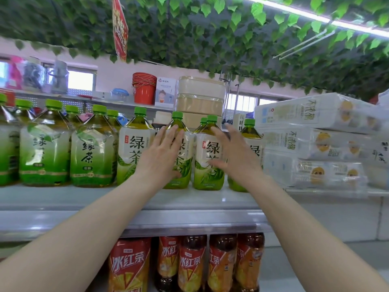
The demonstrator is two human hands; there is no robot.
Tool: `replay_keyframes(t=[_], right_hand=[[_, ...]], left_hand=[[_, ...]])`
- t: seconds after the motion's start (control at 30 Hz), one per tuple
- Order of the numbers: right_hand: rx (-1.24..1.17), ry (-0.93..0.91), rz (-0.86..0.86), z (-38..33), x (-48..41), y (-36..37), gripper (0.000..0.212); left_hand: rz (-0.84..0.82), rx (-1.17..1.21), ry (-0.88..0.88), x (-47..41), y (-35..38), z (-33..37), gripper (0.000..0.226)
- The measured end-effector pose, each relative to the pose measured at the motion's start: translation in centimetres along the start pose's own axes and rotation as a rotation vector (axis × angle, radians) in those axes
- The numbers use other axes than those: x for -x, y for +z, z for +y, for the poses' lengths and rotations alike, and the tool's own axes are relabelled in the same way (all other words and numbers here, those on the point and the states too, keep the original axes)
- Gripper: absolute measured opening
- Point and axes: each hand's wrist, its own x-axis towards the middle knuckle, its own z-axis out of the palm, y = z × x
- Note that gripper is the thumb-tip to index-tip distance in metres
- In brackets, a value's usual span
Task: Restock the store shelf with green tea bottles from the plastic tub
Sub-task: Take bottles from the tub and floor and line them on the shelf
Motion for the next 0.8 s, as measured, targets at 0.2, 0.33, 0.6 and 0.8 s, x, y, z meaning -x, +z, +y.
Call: replay_keyframes(t=[0.2,0.33,0.6,0.8], right_hand=[[-0.036,0.448,0.017,4.2,-0.3,-0.4,0.091],[-0.124,0.463,-0.033,4.3,-0.1,0.8,0.093],[-0.161,0.462,-0.068,4.2,-0.4,1.0,0.087],[-0.054,-0.019,0.035,-0.6,0.9,0.7,0.08]], left_hand=[[-0.009,0.023,-0.009,0.0,0.1,0.0,0.12],[-0.016,0.046,-0.017,0.0,0.1,0.0,0.12],[-0.019,0.046,-0.019,0.1,0.0,0.0,0.119],[-0.077,0.008,-0.02,0.1,-0.2,0.2,0.13]])
